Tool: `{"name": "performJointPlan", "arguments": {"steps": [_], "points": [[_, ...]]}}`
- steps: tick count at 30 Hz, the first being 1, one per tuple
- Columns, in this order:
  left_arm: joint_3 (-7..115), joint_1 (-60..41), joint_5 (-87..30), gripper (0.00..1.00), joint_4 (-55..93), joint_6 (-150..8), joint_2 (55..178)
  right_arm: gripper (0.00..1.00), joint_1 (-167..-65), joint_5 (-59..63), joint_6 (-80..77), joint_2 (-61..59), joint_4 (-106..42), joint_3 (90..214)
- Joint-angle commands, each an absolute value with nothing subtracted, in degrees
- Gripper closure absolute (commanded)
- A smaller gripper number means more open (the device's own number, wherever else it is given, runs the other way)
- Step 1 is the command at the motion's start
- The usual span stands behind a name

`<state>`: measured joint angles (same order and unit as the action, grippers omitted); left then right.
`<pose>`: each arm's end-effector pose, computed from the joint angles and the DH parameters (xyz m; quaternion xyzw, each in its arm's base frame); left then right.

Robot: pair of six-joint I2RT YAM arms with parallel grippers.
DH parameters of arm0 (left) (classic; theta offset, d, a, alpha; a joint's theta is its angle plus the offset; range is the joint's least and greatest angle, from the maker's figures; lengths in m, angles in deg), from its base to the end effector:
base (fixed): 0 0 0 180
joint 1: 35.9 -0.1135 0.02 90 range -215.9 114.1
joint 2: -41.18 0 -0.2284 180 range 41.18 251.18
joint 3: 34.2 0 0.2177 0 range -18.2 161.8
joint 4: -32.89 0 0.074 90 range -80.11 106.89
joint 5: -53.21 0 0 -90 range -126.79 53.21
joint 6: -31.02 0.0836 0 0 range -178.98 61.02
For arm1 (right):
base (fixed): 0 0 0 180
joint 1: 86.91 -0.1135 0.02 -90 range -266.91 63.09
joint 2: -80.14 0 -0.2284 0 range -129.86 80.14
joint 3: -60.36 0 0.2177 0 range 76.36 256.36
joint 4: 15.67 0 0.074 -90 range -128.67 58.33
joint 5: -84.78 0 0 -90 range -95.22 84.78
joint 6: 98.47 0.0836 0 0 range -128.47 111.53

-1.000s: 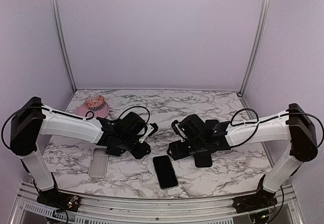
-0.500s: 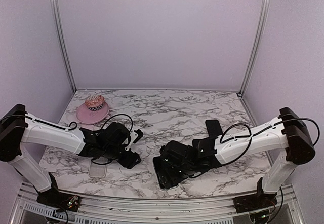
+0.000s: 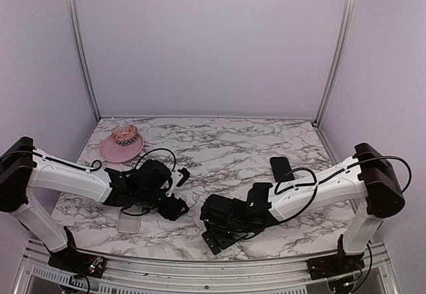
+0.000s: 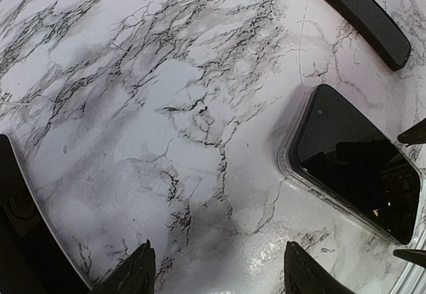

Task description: Put the phone into the phone case

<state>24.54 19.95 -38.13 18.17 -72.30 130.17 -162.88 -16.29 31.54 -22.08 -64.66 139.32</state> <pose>0.1787 -0.2600 0.1208 0.3308 0.8624 -0.2085 0.3214 0.0922 0.3026 0.1021 -0.2894 0.9400 0.0797 0.1622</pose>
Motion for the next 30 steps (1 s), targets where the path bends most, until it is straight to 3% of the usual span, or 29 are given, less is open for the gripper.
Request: {"name": "performJointPlan", "arguments": {"steps": [1,6,12,17,20,21,25,30], "points": [[25.1,20.2,-37.2,0.33,19.4,-71.8,130.4,0.01,-162.7,-17.1,30.4,-20.8,-63.8,141.0],[25.6,20.2,-37.1,0.33,19.3,-71.5,131.2,0.03,-161.3,-17.0,31.5,-20.7,-63.4,139.4],[25.7,20.2,-37.1,0.33,19.1,-71.1,131.5,0.18,-160.8,-16.9,31.5,-20.9,-62.0,136.8],[25.9,20.3,-37.1,0.33,18.7,-70.9,131.4,0.18,-160.8,-15.7,33.2,-20.5,-61.6,133.2],[25.9,20.2,-37.1,0.33,18.6,-70.6,131.4,0.35,-160.6,-15.4,33.7,-19.3,-59.5,129.5],[26.0,20.2,-37.1,0.33,18.5,-70.5,131.5,0.36,-160.3,-15.1,33.6,-19.2,-59.3,128.7],[26.3,20.3,-37.4,0.33,18.2,-70.3,131.6,0.32,-160.1,-14.7,31.9,-19.9,-60.3,127.9],[26.8,20.2,-37.1,0.33,18.1,-69.9,131.9,0.11,-160.1,-12.9,28.9,-19.8,-61.5,130.4]]}}
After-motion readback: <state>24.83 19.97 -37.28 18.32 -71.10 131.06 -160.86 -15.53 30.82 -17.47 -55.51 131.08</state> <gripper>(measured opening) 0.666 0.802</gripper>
